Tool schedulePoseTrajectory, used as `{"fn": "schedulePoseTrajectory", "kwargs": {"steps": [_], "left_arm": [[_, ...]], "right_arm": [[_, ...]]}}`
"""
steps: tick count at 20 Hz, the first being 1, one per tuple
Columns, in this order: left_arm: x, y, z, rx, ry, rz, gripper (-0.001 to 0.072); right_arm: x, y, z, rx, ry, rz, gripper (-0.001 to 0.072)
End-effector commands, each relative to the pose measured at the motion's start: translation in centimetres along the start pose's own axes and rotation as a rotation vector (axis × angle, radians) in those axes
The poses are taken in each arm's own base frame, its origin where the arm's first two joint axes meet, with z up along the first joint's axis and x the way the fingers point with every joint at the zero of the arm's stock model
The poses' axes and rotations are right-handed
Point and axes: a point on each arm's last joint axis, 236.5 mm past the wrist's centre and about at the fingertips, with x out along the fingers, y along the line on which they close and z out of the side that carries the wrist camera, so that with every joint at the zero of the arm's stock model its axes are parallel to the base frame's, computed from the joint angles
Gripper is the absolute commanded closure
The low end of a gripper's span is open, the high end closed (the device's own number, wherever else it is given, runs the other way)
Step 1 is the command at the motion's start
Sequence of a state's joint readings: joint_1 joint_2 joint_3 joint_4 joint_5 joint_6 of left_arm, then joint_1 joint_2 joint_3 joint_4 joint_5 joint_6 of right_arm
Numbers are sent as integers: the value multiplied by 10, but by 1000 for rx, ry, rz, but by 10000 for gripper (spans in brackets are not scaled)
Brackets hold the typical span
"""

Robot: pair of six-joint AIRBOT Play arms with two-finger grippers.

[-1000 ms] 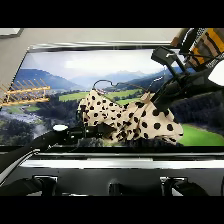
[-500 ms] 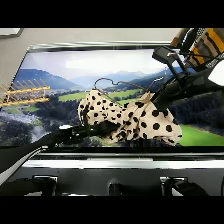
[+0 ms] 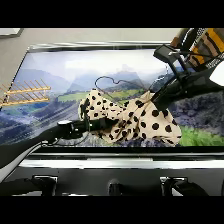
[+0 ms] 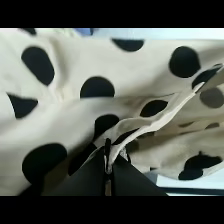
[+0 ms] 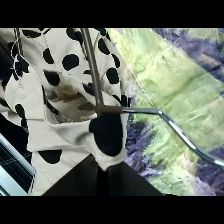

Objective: Fold the clothes and pants, and hang the long-sleeved shirts on hangers.

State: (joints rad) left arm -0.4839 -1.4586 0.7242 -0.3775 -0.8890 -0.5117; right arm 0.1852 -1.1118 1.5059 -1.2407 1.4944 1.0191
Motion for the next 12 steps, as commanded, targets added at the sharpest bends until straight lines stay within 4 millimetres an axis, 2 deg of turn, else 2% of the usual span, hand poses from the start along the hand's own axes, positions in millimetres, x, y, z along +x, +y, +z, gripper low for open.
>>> {"fn": "schedulePoseTrajectory", "kwargs": {"steps": [1, 4, 7, 10, 11, 12], "left_arm": [[-23, -14, 39, 91, -52, 9, 690], [-28, -28, 68, 185, -55, 47, 690], [-29, -22, 96, 260, -84, 179, 690], [-33, -12, 110, 251, -128, 239, 687], [-33, -11, 111, 251, -129, 241, 654], [-33, -11, 111, 251, -127, 240, 591]], "right_arm": [[-4, 8, 5, 21, -27, 26, 695], [-5, 20, 12, 24, -53, 72, 695], [3, 26, 7, -47, 1, 29, 695], [5, 10, 4, -14, 41, -90, 695], [5, 9, 4, 7, 39, -94, 695], [5, 7, 3, 9, 43, -102, 695]]}}
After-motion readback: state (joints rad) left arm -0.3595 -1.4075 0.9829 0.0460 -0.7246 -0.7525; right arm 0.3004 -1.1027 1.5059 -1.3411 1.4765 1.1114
